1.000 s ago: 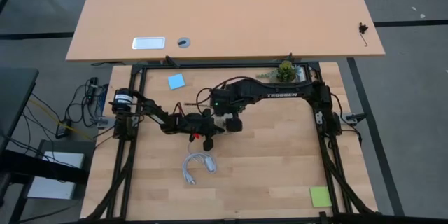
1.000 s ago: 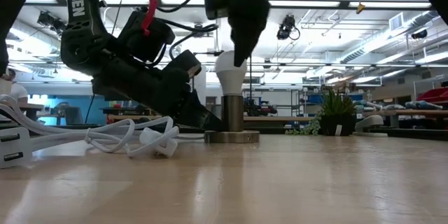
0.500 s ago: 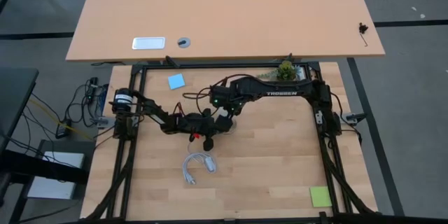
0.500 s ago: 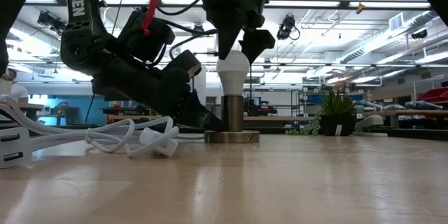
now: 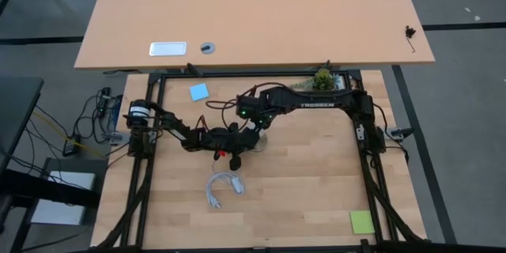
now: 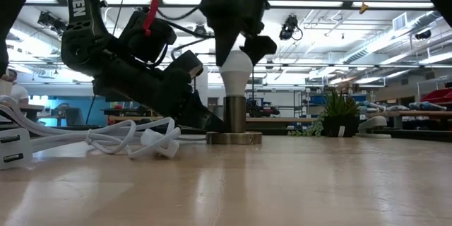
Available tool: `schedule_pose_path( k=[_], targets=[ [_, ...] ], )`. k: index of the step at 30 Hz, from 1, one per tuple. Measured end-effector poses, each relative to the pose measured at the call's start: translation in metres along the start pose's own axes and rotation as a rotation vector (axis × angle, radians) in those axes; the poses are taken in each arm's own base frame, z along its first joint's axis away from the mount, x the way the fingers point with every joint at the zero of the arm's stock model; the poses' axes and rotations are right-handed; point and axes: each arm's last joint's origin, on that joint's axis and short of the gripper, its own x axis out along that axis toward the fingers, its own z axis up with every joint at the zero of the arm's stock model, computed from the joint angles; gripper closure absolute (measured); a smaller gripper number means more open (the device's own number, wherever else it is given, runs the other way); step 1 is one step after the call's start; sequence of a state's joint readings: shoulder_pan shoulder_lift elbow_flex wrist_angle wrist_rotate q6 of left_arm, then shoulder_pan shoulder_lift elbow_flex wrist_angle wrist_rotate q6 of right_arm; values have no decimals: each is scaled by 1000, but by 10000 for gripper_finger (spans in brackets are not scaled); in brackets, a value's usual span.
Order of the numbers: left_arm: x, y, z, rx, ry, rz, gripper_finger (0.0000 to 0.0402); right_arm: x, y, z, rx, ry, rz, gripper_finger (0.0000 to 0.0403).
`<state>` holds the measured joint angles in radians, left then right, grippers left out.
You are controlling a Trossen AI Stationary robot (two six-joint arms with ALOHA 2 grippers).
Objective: Screw lightbulb
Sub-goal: Remove the light bulb from the lamp
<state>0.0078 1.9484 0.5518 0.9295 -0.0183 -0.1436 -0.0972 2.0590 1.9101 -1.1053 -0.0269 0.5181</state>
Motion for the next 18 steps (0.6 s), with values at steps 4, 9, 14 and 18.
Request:
schedule_pose_path(
  k=[4, 9, 14, 18],
  targets=[
    [0, 0, 0, 0, 0, -1, 402, 10, -6, -2, -7, 19, -14, 50],
    [0, 0, 0, 0, 0, -1, 402, 12, -11, -1, -7, 26, -21, 55],
    [0, 0, 0, 0, 0, -1, 402, 12, -11, 0, -77, 24, -11, 96],
    [0, 0, 0, 0, 0, -1, 402, 12, -10, 0, -201, 27, -5, 136]
  ],
)
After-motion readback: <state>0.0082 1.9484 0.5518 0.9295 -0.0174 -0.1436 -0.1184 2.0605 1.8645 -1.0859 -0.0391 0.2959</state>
